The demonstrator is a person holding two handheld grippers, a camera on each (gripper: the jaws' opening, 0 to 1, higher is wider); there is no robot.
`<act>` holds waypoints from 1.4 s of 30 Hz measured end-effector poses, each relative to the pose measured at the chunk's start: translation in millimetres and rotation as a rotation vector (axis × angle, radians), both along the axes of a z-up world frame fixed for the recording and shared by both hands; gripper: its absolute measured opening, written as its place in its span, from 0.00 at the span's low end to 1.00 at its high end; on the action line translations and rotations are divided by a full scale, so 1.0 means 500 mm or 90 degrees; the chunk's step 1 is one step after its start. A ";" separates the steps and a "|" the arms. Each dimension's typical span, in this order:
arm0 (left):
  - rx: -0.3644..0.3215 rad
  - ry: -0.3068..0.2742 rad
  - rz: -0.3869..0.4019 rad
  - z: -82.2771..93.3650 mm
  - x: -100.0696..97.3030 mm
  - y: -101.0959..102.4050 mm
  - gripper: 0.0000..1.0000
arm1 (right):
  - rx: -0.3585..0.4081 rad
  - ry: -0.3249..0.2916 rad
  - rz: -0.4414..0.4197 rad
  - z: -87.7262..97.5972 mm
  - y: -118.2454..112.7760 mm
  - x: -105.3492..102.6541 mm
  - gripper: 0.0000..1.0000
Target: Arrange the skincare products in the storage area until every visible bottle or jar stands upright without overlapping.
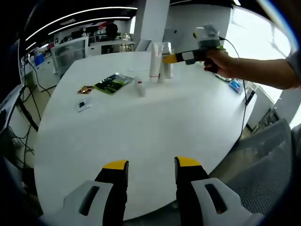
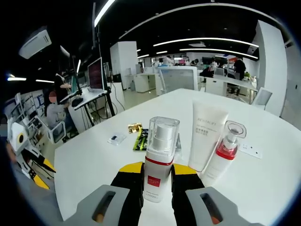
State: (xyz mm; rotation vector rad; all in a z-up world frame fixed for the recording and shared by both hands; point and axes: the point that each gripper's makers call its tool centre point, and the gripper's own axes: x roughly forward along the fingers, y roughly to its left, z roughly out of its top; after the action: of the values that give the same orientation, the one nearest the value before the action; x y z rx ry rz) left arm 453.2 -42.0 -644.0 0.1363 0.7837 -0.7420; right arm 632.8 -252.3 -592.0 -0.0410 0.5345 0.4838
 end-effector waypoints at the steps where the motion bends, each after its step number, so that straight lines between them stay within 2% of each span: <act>1: 0.001 0.001 0.000 -0.001 0.000 0.000 0.37 | -0.001 -0.001 0.001 -0.001 0.000 0.001 0.14; 20: 0.010 0.012 -0.007 -0.008 -0.006 0.000 0.37 | -0.009 0.004 0.005 -0.021 -0.003 0.014 0.14; 42: 0.014 0.019 -0.010 -0.015 -0.008 0.001 0.37 | -0.027 -0.016 -0.006 -0.040 -0.025 0.028 0.14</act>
State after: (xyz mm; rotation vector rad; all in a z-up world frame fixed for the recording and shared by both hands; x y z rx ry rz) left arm 449.2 -41.7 -651.6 0.1514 0.8195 -0.7518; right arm 646.8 -264.7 -612.0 -0.0855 0.5203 0.4620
